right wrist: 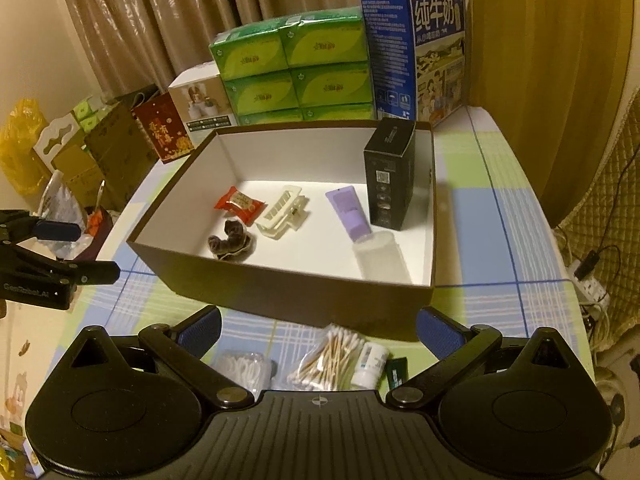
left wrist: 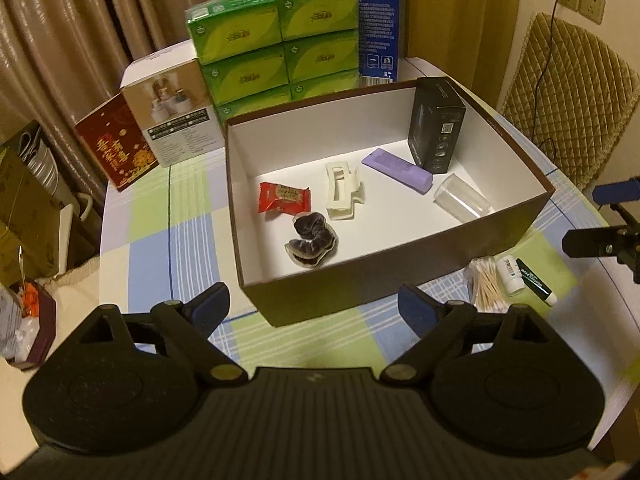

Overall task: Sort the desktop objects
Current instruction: 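Pull both open tools back out of the brown box toward the remaining items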

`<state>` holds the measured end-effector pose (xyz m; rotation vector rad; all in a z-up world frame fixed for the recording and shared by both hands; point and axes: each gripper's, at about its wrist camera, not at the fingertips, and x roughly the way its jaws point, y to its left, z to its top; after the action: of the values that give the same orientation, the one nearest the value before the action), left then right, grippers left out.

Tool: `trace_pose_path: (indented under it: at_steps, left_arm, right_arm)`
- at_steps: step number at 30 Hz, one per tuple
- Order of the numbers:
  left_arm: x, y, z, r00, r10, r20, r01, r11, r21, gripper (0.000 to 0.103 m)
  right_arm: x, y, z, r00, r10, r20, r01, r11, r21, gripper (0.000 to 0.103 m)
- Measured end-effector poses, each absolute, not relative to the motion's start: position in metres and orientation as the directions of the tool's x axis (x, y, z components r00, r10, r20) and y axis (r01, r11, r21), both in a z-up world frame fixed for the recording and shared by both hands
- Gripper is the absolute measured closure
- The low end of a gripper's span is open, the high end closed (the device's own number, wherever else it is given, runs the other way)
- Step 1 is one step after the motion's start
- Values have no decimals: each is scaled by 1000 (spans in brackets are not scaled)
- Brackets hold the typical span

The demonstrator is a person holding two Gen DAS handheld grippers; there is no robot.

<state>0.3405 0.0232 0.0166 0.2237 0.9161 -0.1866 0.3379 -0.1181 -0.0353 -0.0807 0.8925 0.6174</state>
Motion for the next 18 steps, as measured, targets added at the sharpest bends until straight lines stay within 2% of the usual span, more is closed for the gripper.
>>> trace_pose_path:
  at_steps: [18]
  left_arm:
    - [281, 25, 14, 596, -50, -802, 202, 975, 89, 13]
  right_arm:
    - [284, -122, -38, 454, 455, -766, -555, 817, 157, 2]
